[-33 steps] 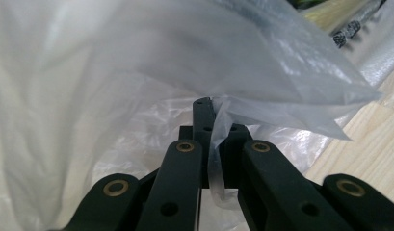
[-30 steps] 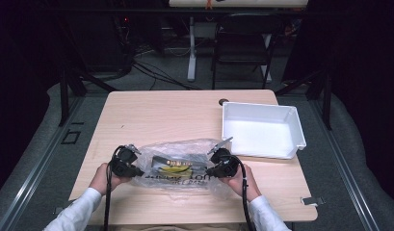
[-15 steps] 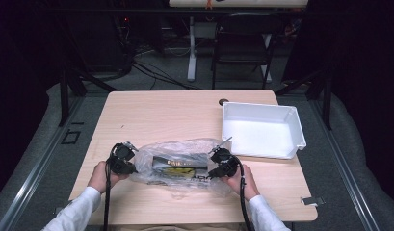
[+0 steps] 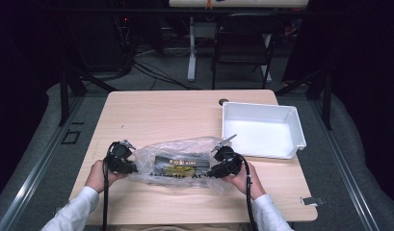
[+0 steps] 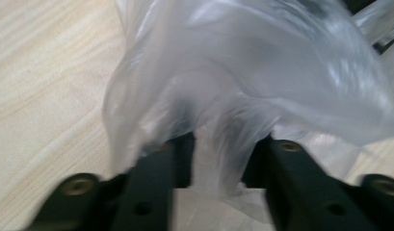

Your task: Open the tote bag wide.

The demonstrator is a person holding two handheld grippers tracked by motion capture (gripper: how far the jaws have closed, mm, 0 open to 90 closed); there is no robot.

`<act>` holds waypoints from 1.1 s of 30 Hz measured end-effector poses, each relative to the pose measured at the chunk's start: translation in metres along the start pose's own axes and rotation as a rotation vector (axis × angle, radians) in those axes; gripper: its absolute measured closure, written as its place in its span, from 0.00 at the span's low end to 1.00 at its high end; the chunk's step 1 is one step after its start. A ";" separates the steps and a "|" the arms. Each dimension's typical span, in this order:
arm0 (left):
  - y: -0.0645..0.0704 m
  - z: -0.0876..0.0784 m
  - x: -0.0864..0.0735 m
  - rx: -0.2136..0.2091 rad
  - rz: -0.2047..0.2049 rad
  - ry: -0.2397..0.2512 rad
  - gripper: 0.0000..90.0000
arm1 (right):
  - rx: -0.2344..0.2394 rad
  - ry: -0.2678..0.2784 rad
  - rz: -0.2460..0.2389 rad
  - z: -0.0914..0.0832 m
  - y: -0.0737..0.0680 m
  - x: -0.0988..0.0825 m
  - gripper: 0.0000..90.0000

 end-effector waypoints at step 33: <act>-0.016 0.020 0.017 0.061 -0.052 0.006 0.85 | -0.358 0.050 0.045 0.015 0.046 0.013 0.89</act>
Point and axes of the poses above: each handheld gripper's, and its own axes: z roughly forward along the jaws, x roughly out of its top, y roughly to its right, the point moved 5 cm from there along z, roughly forward along the jaws, and after that the axes turned 7 degrees about x, right-handed, at the moved point
